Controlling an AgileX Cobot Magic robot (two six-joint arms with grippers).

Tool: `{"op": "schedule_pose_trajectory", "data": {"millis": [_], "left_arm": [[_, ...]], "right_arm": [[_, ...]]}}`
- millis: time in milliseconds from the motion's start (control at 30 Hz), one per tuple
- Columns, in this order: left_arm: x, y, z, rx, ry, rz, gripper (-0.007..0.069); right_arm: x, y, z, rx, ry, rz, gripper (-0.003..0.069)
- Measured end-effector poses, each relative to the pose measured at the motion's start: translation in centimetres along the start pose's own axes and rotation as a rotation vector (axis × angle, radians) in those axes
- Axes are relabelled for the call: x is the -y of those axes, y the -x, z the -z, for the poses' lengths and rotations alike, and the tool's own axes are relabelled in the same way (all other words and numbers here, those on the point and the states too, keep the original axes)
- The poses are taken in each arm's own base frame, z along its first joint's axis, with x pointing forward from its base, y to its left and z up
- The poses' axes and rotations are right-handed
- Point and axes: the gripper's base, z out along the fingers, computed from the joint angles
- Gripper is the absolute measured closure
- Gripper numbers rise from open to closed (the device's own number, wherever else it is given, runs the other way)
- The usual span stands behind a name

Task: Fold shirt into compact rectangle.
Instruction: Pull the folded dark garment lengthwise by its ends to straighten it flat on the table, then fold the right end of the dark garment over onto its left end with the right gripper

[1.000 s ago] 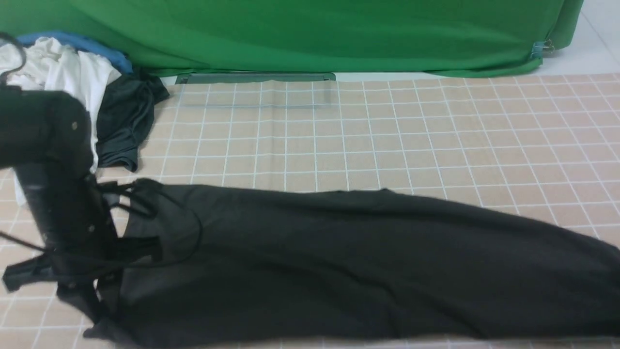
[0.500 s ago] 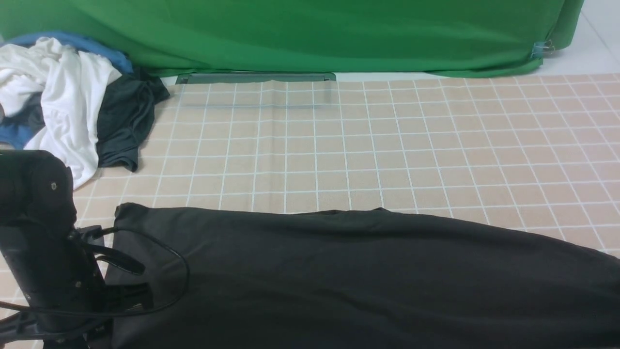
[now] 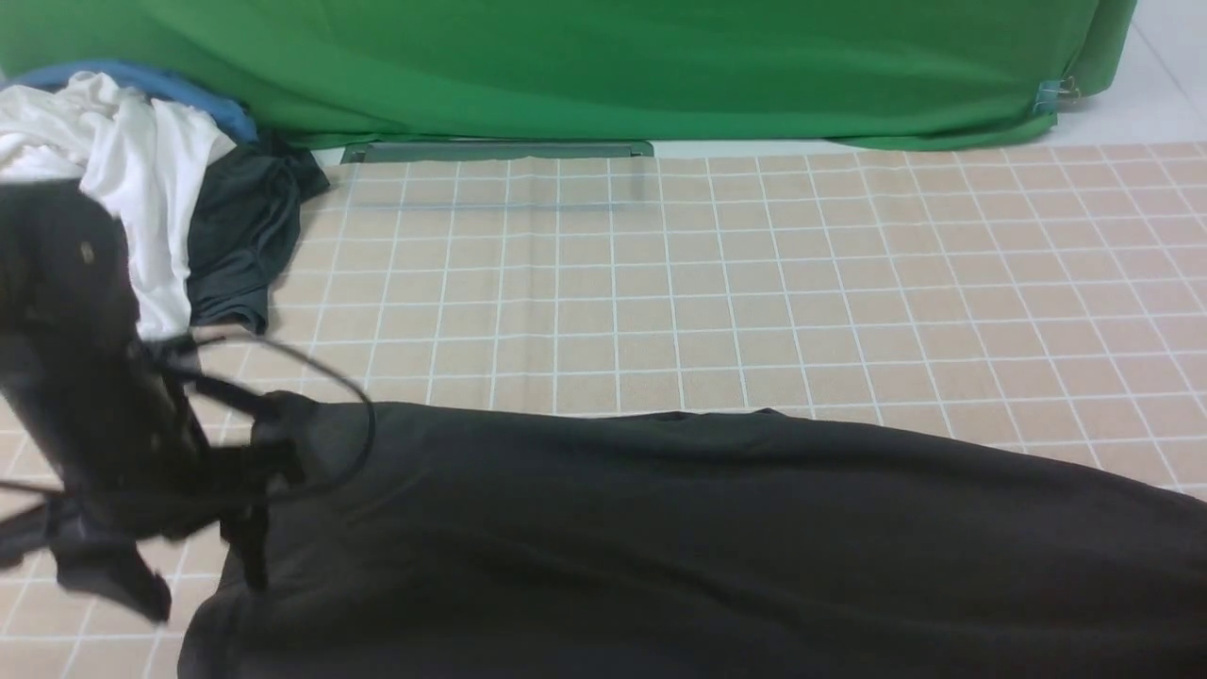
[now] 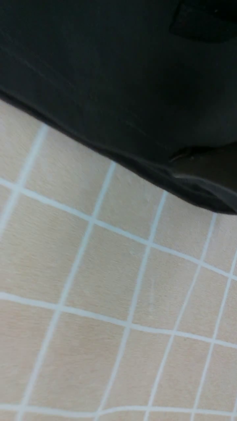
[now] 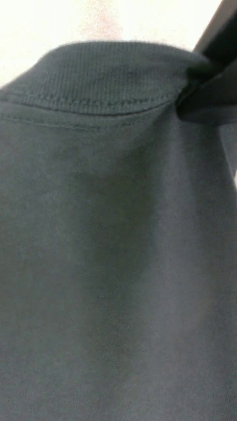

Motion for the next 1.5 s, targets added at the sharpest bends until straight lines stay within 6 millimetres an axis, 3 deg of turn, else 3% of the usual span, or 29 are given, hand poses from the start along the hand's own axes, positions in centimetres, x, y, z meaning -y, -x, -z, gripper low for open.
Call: {"op": "schedule_pose_trajectory", "data": {"millis": [167,233,333,400,500,567,667,900,1000,1133,1267,1367,1500], "left_arm": [[0.7,1.2,3.1,0.073,-0.031,-0.021,0.0136],[0.9,1.6,4.0,0.101,-0.042,-0.024,0.0136],[1.1,2.0,4.9,0.143,-0.057,-0.03,0.0136],[1.3,2.4,5.5,0.178,-0.071,-0.034,0.0136],[1.4,2.6,5.7,0.206,-0.081,-0.034,0.0136],[1.4,2.7,5.8,0.216,-0.085,-0.034,0.0136],[1.5,2.8,5.8,0.228,-0.09,-0.034,0.0136],[1.5,2.9,5.8,0.24,-0.094,-0.034,0.0136],[1.5,2.9,5.8,0.239,-0.097,-0.033,0.0136],[1.6,3.0,5.8,0.241,-0.099,-0.033,0.0136],[1.6,3.0,5.9,0.248,-0.101,-0.033,0.0136],[1.5,3.1,6.1,0.253,-0.087,-0.036,0.0136],[1.4,3.4,7.4,0.277,-0.064,-0.05,0.0136]], "right_arm": [[0.0,0.0,0.0,-0.001,-0.002,0.001,0.0565],[0.0,0.0,0.0,-0.003,-0.005,0.004,0.0509],[0.1,0.3,0.4,0.011,-0.013,0.009,0.0323],[0.2,1.3,1.1,0.06,-0.015,0.009,0.0153],[0.2,2.5,1.9,0.144,-0.011,0.007,0.0052],[0.2,3.2,1.8,0.167,-0.009,0.006,0.0041],[0.1,3.5,0.9,0.13,-0.003,0.004,0.0057],[-0.5,4.5,-3.8,-0.036,0.017,-0.003,0.008],[-0.5,4.8,-4.1,-0.052,0.018,-0.003,0.0097],[-0.7,4.9,-4.2,-0.063,0.033,-0.018,0.0217],[-1.0,4.9,-4.0,-0.066,0.063,-0.037,0.0523],[-0.9,5.4,-3.3,-0.058,0.052,-0.025,0.0552],[0.3,6.0,-0.4,-0.031,-0.046,-0.002,0.0553]]}}
